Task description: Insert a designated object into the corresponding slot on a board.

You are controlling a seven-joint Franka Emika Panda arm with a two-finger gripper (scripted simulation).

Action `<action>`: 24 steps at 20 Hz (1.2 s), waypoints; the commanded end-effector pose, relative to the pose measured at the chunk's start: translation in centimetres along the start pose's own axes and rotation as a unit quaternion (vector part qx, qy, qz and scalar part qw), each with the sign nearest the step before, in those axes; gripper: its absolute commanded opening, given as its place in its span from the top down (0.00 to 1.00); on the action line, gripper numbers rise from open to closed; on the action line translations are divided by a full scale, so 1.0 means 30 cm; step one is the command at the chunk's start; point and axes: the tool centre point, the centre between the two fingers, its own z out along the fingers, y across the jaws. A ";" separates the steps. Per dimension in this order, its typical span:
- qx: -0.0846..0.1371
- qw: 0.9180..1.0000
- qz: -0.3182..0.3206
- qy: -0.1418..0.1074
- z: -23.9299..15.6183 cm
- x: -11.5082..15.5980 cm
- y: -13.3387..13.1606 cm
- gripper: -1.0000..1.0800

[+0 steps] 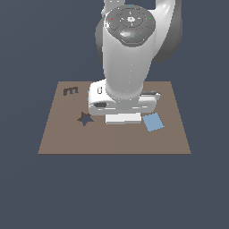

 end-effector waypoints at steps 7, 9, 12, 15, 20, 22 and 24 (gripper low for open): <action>0.000 0.987 -0.163 0.000 -0.005 -0.068 0.047 1.00; 0.000 0.980 -0.201 0.001 -0.006 -0.081 0.061 1.00; 0.000 0.967 -0.255 0.001 -0.008 -0.098 0.084 1.00; 0.000 0.951 -0.308 0.001 -0.009 -0.113 0.108 1.00; 0.000 0.919 -0.394 0.001 -0.011 -0.131 0.152 1.00; 0.000 0.904 -0.427 0.001 -0.012 -0.135 0.170 1.00; 0.000 0.888 -0.459 0.001 -0.013 -0.139 0.188 1.00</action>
